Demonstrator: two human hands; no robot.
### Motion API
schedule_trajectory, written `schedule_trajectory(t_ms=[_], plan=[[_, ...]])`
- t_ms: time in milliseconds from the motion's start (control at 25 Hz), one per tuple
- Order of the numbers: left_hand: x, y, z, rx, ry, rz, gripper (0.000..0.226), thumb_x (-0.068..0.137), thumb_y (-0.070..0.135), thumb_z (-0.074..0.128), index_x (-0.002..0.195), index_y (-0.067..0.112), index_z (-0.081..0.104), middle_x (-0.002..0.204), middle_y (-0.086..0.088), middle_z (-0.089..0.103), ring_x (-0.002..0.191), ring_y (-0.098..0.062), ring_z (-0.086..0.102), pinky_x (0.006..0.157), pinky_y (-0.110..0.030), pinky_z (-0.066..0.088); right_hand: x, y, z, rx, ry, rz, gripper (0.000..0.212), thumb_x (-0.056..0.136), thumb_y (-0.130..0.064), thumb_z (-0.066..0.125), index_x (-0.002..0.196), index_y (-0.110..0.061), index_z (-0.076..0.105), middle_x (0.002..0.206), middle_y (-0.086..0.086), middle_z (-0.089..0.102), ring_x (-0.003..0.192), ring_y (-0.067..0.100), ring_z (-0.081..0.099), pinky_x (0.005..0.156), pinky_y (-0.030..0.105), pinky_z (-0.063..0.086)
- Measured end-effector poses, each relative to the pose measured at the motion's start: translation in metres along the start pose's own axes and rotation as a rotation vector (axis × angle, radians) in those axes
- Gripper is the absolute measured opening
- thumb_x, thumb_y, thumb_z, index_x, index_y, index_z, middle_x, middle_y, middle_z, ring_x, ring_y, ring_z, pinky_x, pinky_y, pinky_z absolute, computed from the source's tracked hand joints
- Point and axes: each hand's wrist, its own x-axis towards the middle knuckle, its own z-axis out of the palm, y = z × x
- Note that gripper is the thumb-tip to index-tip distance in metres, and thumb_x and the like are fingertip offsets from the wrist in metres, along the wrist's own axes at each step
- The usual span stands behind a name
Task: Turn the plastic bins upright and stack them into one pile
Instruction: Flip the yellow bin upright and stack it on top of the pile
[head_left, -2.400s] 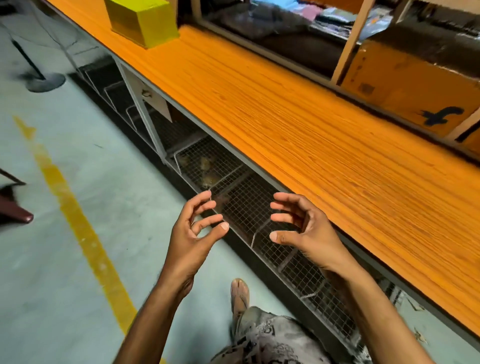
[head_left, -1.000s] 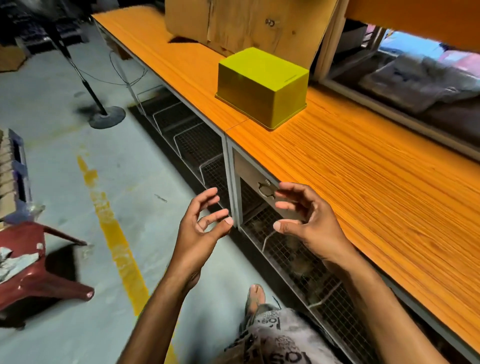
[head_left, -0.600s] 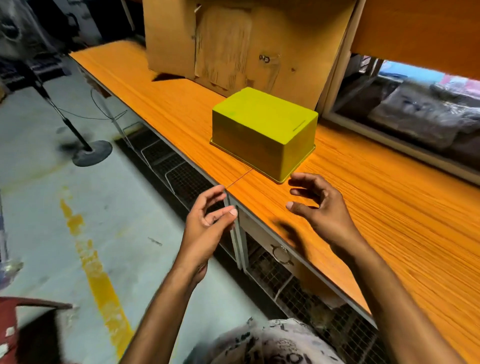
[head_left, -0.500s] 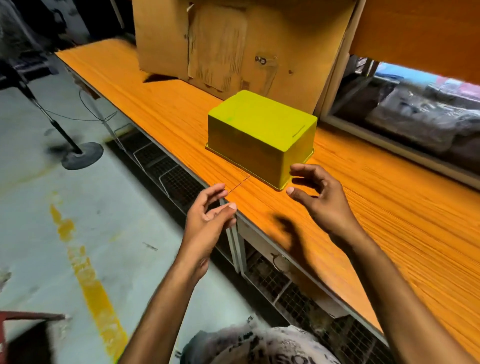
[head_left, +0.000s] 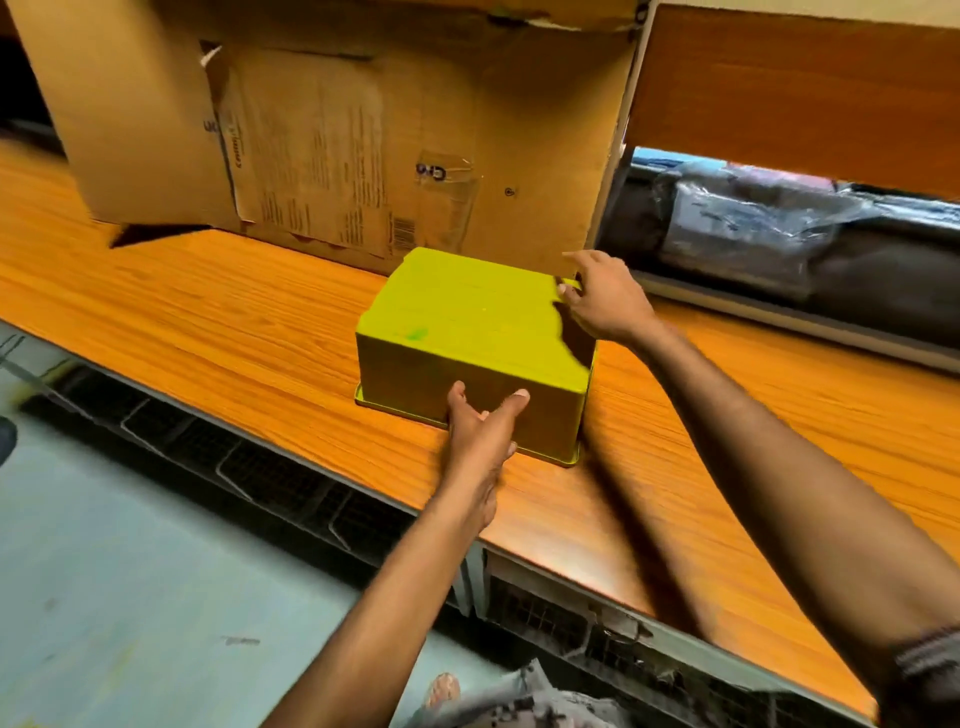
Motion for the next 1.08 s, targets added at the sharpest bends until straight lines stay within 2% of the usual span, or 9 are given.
schedule_trajectory(t_ms=[120, 280, 440, 520, 680, 800, 880, 960, 1080], plan=[[0.013, 0.002, -0.006, 0.021, -0.088, -0.044, 0.095, 0.096, 0.027, 0.071, 0.164, 0.028, 0.005, 0.169, -0.011, 0.02, 0.15, -0.024, 0.035, 0.117, -0.041, 0.038, 0.006, -0.004, 0.005, -0.058, -0.053, 0.109, 0.041, 0.1, -0.036, 0.054, 0.134, -0.014, 0.059, 0.135, 0.015, 0.064, 0.124, 0.037, 0.058, 0.097, 0.042, 0.049], [0.025, -0.009, -0.037, 0.002, 0.007, 0.027, 0.092, 0.095, 0.032, 0.072, 0.164, 0.033, 0.012, 0.169, -0.011, 0.023, 0.153, -0.02, 0.031, 0.11, -0.031, 0.036, -0.02, -0.01, 0.002, 0.036, -0.134, 0.205, 0.028, 0.098, -0.044, 0.06, 0.113, -0.022, 0.071, 0.109, 0.007, 0.071, 0.102, 0.027, 0.064, 0.079, 0.033, 0.047], [0.03, -0.012, -0.074, -0.063, 0.078, 0.052, 0.073, 0.095, 0.027, 0.073, 0.157, 0.032, 0.036, 0.157, -0.008, 0.047, 0.14, -0.022, 0.05, 0.115, -0.043, 0.042, -0.044, -0.009, 0.015, 0.59, -0.208, 0.29, 0.023, 0.103, -0.033, 0.059, 0.094, -0.015, 0.07, 0.078, -0.001, 0.059, 0.069, 0.012, 0.052, 0.057, 0.024, 0.039], [0.024, -0.012, -0.079, -0.04, 0.062, 0.088, 0.072, 0.095, 0.021, 0.073, 0.157, 0.03, 0.038, 0.152, -0.003, 0.051, 0.139, -0.02, 0.05, 0.111, -0.038, 0.045, -0.054, -0.012, 0.023, 0.751, -0.221, 0.255, 0.023, 0.104, -0.021, 0.056, 0.109, -0.004, 0.072, 0.09, 0.004, 0.066, 0.077, 0.014, 0.058, 0.058, 0.021, 0.045], [0.013, 0.0, -0.085, -0.054, 0.065, 0.227, 0.069, 0.093, 0.023, 0.074, 0.155, 0.029, 0.043, 0.145, 0.002, 0.061, 0.134, -0.014, 0.056, 0.103, -0.027, 0.048, -0.075, -0.027, 0.001, 0.912, -0.185, 0.154, 0.027, 0.1, -0.025, 0.063, 0.126, -0.02, 0.071, 0.121, -0.002, 0.074, 0.113, 0.012, 0.067, 0.094, 0.026, 0.051], [0.004, 0.03, -0.096, -0.111, 0.079, 0.307, 0.046, 0.095, 0.048, 0.066, 0.137, 0.031, 0.061, 0.13, 0.009, 0.071, 0.127, -0.014, 0.062, 0.112, -0.044, 0.046, -0.094, -0.043, -0.043, 0.979, -0.173, 0.045, 0.038, 0.099, -0.045, 0.059, 0.129, -0.024, 0.07, 0.13, -0.01, 0.07, 0.124, 0.008, 0.062, 0.099, 0.032, 0.047], [-0.006, 0.054, -0.1, -0.178, 0.033, 0.366, 0.041, 0.099, 0.06, 0.051, 0.121, 0.031, 0.07, 0.116, 0.009, 0.075, 0.119, -0.017, 0.065, 0.1, -0.043, 0.053, -0.105, -0.05, -0.066, 1.026, -0.166, -0.084, 0.038, 0.103, -0.039, 0.054, 0.134, -0.023, 0.066, 0.135, -0.006, 0.068, 0.127, 0.012, 0.061, 0.102, 0.034, 0.048], [-0.011, 0.075, -0.102, -0.193, -0.031, 0.43, 0.051, 0.104, 0.06, 0.041, 0.134, 0.028, 0.066, 0.126, 0.001, 0.074, 0.118, -0.021, 0.068, 0.092, -0.043, 0.058, -0.109, -0.054, -0.081, 1.061, -0.149, -0.173, 0.039, 0.102, -0.028, 0.055, 0.141, -0.022, 0.06, 0.138, -0.003, 0.066, 0.129, 0.016, 0.061, 0.1, 0.029, 0.05], [-0.014, 0.091, -0.101, -0.159, -0.05, 0.486, 0.057, 0.099, 0.053, 0.052, 0.139, 0.014, 0.058, 0.134, -0.014, 0.067, 0.116, -0.028, 0.068, 0.08, -0.036, 0.061, -0.116, -0.054, -0.095, 1.069, -0.109, -0.217, 0.047, 0.099, -0.033, 0.056, 0.144, -0.019, 0.056, 0.14, 0.0, 0.065, 0.127, 0.016, 0.061, 0.095, 0.025, 0.047]])
